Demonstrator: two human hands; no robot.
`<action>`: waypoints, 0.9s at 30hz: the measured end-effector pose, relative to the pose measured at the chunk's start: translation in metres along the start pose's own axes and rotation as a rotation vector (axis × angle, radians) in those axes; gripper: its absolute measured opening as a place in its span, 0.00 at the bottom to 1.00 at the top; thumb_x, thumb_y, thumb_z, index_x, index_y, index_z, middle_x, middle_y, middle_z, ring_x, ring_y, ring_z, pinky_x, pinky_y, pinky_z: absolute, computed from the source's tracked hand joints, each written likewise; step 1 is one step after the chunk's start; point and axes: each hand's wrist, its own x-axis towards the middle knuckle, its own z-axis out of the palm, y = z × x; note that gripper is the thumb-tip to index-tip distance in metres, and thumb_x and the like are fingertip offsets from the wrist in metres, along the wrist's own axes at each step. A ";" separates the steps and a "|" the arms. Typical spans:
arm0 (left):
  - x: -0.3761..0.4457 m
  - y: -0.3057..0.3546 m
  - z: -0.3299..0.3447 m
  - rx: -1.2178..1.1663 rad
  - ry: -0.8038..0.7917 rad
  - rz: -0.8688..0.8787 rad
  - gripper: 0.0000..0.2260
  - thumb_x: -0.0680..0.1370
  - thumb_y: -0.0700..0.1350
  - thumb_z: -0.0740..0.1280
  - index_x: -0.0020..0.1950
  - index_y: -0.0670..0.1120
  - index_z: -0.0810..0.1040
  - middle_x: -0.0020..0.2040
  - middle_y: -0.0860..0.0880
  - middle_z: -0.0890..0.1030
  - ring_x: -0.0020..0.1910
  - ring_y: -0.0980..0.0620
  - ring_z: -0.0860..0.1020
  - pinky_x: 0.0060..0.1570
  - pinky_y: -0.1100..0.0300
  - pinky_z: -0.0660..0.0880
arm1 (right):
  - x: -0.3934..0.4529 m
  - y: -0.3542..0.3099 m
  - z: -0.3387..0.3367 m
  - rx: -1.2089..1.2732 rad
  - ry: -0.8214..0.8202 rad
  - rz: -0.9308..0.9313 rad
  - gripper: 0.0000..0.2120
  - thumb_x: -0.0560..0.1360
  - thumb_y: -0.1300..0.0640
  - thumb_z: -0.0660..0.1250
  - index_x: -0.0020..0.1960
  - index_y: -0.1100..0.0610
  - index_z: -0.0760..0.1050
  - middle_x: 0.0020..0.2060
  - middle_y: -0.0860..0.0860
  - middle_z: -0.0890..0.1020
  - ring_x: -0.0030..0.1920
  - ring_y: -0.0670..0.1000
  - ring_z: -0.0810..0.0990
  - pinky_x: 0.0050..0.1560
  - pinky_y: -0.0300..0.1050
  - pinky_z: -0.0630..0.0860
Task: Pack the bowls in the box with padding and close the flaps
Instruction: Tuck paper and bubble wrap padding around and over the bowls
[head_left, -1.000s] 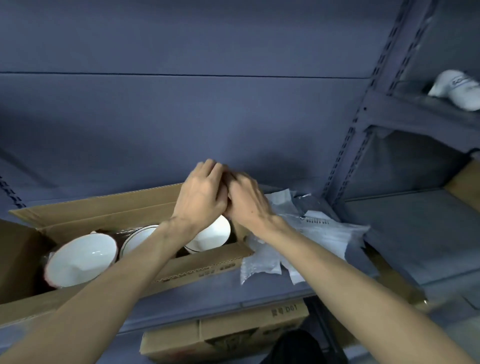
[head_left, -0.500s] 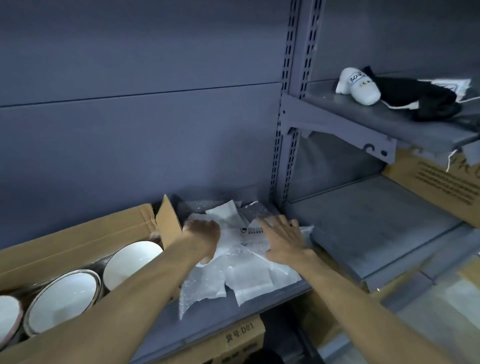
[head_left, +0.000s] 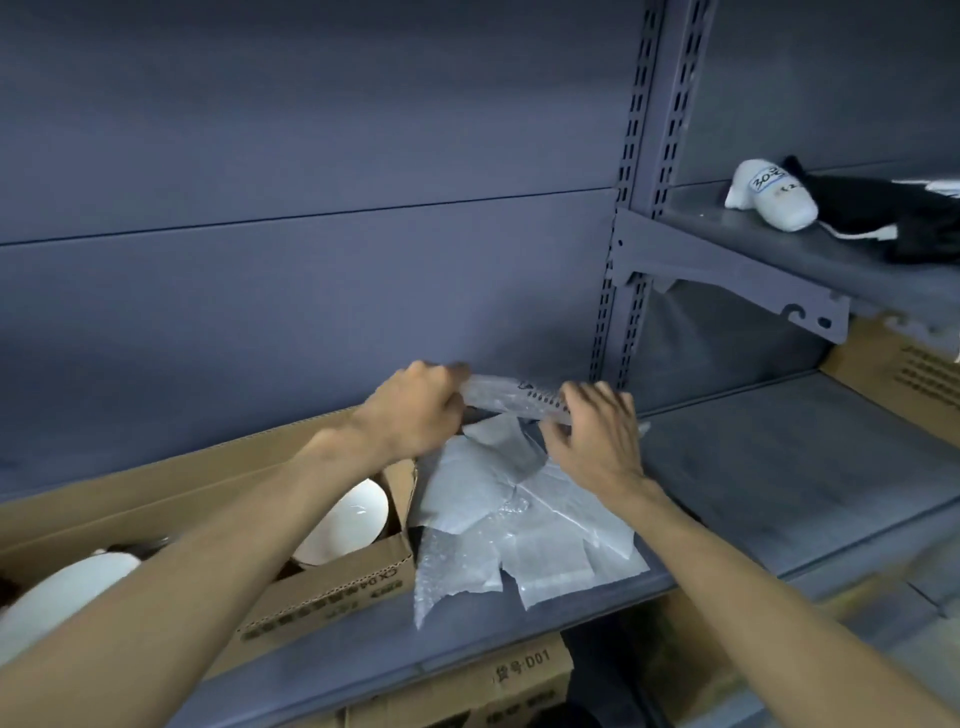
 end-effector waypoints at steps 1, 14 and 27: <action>-0.013 -0.010 -0.012 -0.009 0.073 0.013 0.02 0.75 0.42 0.58 0.44 0.43 0.67 0.44 0.37 0.79 0.44 0.31 0.76 0.44 0.45 0.76 | 0.003 -0.018 -0.001 0.048 0.022 -0.018 0.08 0.73 0.51 0.63 0.46 0.56 0.73 0.40 0.52 0.80 0.44 0.55 0.76 0.50 0.54 0.70; -0.248 -0.209 -0.060 0.094 0.098 -0.406 0.11 0.85 0.56 0.53 0.61 0.54 0.70 0.53 0.49 0.83 0.51 0.40 0.82 0.47 0.48 0.76 | 0.008 -0.268 0.027 0.163 -0.276 -0.616 0.22 0.80 0.44 0.49 0.57 0.48 0.79 0.45 0.49 0.68 0.50 0.54 0.71 0.54 0.52 0.65; -0.289 -0.259 -0.020 -0.218 -0.232 -0.382 0.05 0.76 0.53 0.73 0.46 0.57 0.78 0.41 0.57 0.79 0.41 0.59 0.76 0.48 0.57 0.75 | -0.027 -0.277 0.073 0.360 -0.989 -0.519 0.06 0.78 0.56 0.68 0.47 0.44 0.80 0.47 0.41 0.83 0.49 0.42 0.81 0.53 0.45 0.78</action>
